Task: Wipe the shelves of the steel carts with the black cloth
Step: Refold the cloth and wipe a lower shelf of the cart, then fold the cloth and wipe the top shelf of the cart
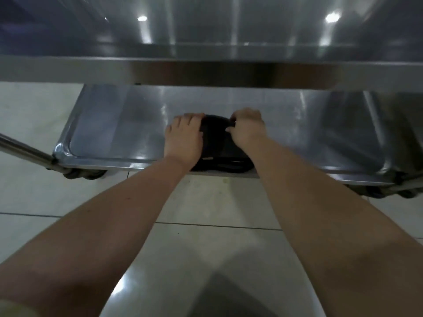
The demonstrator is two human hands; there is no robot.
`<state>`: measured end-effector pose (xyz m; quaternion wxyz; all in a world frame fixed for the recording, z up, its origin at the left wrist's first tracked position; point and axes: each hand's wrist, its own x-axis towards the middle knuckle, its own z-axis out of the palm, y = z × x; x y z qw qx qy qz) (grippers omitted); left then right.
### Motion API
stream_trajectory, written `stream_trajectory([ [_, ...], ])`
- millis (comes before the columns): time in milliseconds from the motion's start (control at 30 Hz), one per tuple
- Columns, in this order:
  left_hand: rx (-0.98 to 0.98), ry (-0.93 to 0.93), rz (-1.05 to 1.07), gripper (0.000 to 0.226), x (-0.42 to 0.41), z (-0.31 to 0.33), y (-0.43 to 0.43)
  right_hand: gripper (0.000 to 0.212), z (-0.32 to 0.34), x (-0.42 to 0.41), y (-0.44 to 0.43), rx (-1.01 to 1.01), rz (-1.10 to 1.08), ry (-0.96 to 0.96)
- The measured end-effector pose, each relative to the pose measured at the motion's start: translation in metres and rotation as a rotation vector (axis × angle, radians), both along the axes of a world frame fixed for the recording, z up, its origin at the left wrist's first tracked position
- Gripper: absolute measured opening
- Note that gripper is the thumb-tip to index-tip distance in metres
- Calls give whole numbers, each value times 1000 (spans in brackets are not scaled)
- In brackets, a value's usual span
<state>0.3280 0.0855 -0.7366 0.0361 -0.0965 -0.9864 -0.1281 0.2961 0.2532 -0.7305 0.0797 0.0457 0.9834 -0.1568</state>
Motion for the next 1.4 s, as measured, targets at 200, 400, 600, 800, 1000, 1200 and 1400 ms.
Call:
stream_trajectory([
  [200, -241, -154, -199, 53, -9, 36, -2, 21, 43, 57, 9, -189, 121, 95],
  [400, -47, 161, -138, 16, 59, 54, -14, 14, 67, 109, 23, -221, 218, 160],
  [600, -53, 73, -195, 27, 129, 133, -14, 17, 130, 177, 19, -279, 75, 125],
  [800, -63, 52, -292, 37, 187, 284, -24, 24, 272, 254, 10, -261, 18, 153],
  [1000, -67, 274, -378, 30, 220, 458, -22, 21, 459, 310, 16, -230, -10, 321],
  [1200, 54, 318, -471, 21, 233, 640, -2, 19, 637, 353, 28, -18, 83, 482],
  [1400, 125, 375, -598, 23, 246, 759, 13, 15, 754, 392, 35, 73, -83, 618],
])
